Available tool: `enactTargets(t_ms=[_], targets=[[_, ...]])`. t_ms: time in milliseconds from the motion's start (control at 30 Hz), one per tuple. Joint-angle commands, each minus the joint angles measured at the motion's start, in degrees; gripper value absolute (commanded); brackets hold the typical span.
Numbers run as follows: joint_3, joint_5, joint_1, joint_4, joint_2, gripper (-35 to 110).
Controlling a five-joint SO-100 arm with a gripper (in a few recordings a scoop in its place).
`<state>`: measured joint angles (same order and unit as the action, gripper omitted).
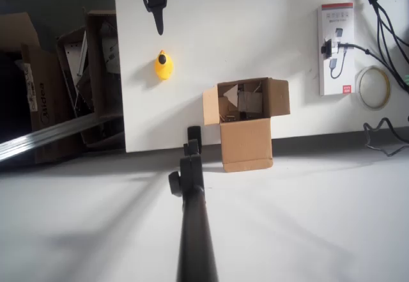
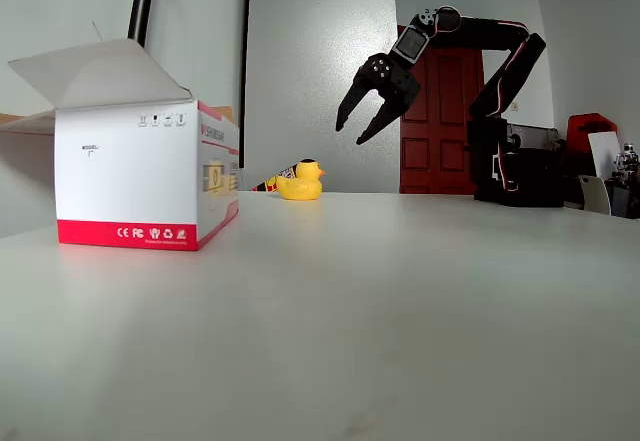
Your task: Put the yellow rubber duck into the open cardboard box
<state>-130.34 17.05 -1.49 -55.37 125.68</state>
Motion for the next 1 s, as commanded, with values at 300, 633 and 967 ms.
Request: enactTargets(t_ms=[300, 633, 967], targets=[[4.92, -0.79, 1.32, 8.26, -11.25, 21], [9.32, -0.97, 1.67, 10.90, -18.11, 24], [12.30, -1.32, 1.23, 13.01, -25.49, 26]])
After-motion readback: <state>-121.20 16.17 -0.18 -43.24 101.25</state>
